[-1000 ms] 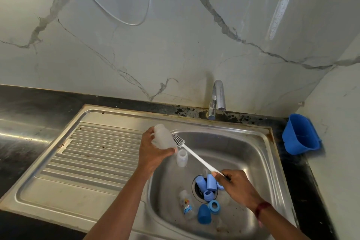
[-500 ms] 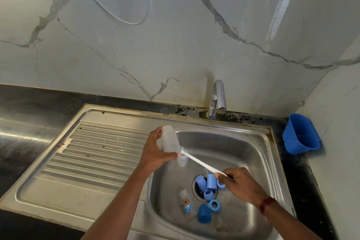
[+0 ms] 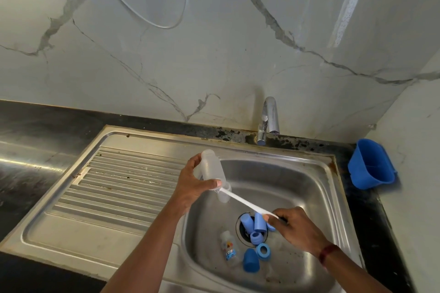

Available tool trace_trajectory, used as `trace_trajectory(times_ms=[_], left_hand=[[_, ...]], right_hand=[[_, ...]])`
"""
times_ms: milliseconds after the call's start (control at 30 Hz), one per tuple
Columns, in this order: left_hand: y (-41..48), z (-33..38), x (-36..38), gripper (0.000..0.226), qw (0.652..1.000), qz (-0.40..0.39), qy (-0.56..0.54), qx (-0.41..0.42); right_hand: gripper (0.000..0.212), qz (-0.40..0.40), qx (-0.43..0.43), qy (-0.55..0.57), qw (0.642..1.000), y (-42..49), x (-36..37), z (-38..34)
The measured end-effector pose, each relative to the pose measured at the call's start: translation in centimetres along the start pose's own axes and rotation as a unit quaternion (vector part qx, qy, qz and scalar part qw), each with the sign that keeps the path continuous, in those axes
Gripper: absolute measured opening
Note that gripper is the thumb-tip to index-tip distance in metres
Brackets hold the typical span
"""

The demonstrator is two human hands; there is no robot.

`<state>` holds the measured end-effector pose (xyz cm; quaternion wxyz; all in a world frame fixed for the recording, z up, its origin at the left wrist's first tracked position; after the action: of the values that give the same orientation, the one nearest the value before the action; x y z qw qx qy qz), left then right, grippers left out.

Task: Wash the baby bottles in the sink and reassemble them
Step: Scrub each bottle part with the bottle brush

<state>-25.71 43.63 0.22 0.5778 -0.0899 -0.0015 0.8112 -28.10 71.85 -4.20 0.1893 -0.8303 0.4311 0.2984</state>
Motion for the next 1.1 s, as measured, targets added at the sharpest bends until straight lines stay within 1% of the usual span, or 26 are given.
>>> trace_trajectory(times_ms=[100,233,333,433,500,633,767,867,967,1033,1100], left_hand=[[-0.3,0.0,1.1,0.101,0.999,-0.031,-0.012,-0.005],[-0.1,0.3,1.5,0.092,0.998,-0.047,-0.034,-0.004],[0.0,0.5,1.2,0.095,0.998,-0.037,-0.051,-0.010],[0.4,0.4,0.4,0.095,0.997,-0.005,-0.073,-0.017],[0.5,0.1,-0.1,0.093,0.995,0.014,-0.094,-0.027],[0.5,0.0,0.2,0.087,0.992,0.017,-0.124,-0.031],[0.3,0.7,1.2,0.086,0.991,0.005,-0.133,-0.021],[0.5,0.9,1.0,0.089,0.994,0.010,-0.110,-0.016],[0.9,0.6,-0.6,0.098,0.997,0.042,-0.060,-0.020],[0.8,0.5,-1.8,0.104,0.998,0.063,-0.001,-0.025],[0.6,0.4,-2.3,0.105,0.995,0.067,0.072,-0.024]], right_hand=[[0.054,0.019,0.010,0.025,0.999,0.2,-0.1,-0.4],[0.061,0.038,0.011,0.067,0.997,0.6,0.1,-0.7],[0.057,0.040,0.003,0.066,0.997,0.5,0.4,-0.8],[0.060,0.022,-0.037,0.048,0.998,0.2,0.7,-1.8],[0.060,0.015,-0.048,0.028,0.998,0.2,0.8,-2.2],[0.056,0.030,-0.033,0.023,0.999,0.8,0.9,-1.8],[0.050,0.045,-0.006,0.060,0.997,1.5,1.1,-1.6],[0.050,0.040,0.023,0.086,0.995,1.4,1.6,-0.8],[0.055,0.028,0.055,0.037,0.997,1.2,1.0,0.5],[0.053,0.045,0.080,-0.002,0.996,1.0,-0.4,1.1],[0.052,0.078,0.083,0.001,0.994,1.1,-2.0,0.7]])
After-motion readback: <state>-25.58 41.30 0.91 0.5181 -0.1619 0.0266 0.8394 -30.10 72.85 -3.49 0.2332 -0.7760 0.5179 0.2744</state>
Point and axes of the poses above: each hand's wrist, its own y-axis towards the middle knuckle, its own x-axis out of the palm, z = x × y, the point moved 9 cm from there along y, towards the middle knuckle
